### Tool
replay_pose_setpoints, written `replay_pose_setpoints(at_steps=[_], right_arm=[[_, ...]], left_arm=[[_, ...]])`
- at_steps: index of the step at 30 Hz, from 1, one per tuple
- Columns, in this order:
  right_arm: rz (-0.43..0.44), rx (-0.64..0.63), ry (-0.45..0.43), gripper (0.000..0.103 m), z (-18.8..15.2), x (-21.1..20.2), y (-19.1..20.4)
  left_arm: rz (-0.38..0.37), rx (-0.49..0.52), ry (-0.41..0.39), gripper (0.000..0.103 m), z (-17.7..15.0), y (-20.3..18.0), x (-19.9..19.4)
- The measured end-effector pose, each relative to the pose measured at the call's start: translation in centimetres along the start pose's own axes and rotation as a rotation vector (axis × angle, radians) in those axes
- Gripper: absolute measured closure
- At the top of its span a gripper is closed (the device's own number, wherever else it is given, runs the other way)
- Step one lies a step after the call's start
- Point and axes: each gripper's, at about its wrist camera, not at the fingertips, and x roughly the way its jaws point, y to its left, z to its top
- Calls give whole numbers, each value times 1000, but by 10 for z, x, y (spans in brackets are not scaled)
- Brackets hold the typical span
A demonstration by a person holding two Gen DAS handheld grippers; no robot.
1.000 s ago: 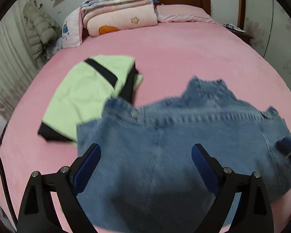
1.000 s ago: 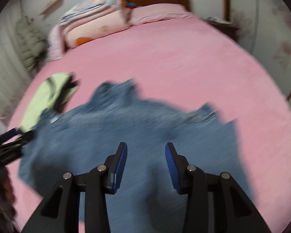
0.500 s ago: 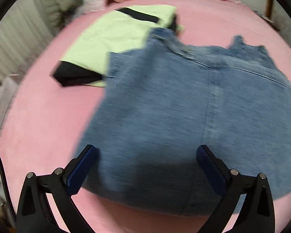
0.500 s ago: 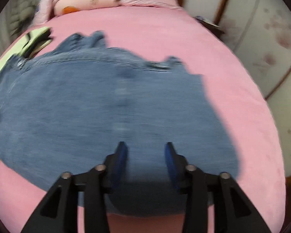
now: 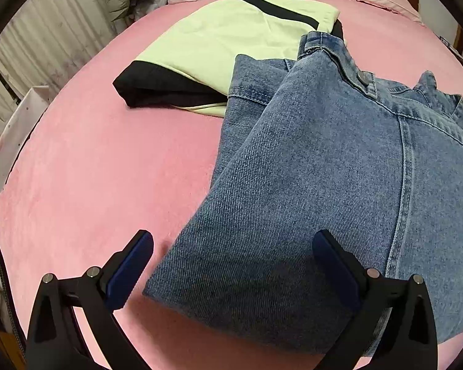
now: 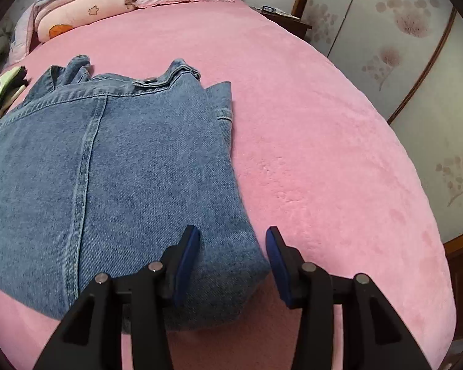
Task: Fold large clothes
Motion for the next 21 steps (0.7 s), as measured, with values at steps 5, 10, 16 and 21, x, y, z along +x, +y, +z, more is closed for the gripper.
replay_pose_setpoints(at_steps=[5, 10, 16, 21], right_arm=[[-11, -11, 26, 57, 11, -2, -1], [26, 33, 63, 57, 30, -18, -3], [94, 57, 19, 57, 45, -63, 2], [164, 28, -48, 57, 53, -111, 22]], left_arm=[[11, 15, 33, 0, 13, 4, -1], [-25, 59, 57, 0, 22, -5, -24], [-124, 54, 26, 0, 33, -9, -80], [-163, 71, -9, 0, 41, -18, -126]])
